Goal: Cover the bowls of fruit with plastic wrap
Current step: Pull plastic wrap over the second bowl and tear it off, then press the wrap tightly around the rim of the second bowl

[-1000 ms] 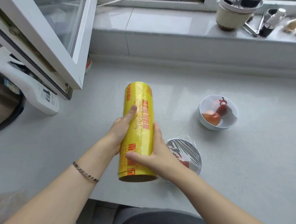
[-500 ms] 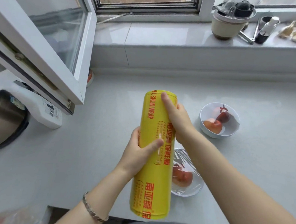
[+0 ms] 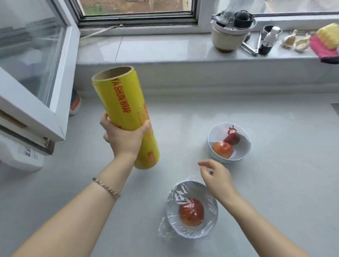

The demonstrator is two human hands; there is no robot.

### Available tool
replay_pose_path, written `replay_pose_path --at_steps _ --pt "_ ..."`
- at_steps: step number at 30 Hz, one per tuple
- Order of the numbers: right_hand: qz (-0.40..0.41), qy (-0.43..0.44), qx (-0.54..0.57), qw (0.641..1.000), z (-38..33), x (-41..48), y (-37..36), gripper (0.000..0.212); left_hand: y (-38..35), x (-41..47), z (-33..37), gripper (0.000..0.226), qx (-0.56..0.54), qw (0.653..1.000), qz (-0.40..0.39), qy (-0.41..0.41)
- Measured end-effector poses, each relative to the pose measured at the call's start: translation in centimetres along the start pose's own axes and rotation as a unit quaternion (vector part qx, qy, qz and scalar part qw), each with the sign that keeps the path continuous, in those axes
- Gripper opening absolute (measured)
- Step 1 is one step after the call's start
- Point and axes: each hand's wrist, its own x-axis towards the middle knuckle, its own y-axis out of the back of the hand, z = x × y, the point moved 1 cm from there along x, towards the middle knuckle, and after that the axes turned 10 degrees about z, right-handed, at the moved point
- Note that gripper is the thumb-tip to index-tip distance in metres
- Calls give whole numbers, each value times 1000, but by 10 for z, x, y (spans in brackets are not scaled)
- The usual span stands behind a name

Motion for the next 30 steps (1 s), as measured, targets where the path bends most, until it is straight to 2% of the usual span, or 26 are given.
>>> replay_pose_path --at_steps 6,13,17,19,22,24,27,30 --pt "-23 19 -61 998 30 -7 3 26 -35 14 0 104 -19 1000 9 -23" --pt "-64 -22 -39 997 38 -15 -4 29 -24 19 -28 105 12 998 -58 -28" --pt "-106 -30 -68 992 45 -18 -5 27 -14 14 -32 111 47 991 -119 -33" --pt "-98 -32 -62 993 51 -21 -7 25 -2 -13 -40 99 141 978 -153 11" --pt "-56 -58 -37 996 58 -30 -9 23 17 -66 -68 53 232 925 -290 81" --pt "-22 -89 -18 996 60 -39 -10 22 29 -95 -87 49 231 893 -364 126" --pt "-9 -150 17 989 62 -59 -12 25 39 -111 -102 42 227 886 -387 113" --pt "-66 -211 33 975 64 -79 -11 40 38 -107 -100 21 221 911 -337 85"
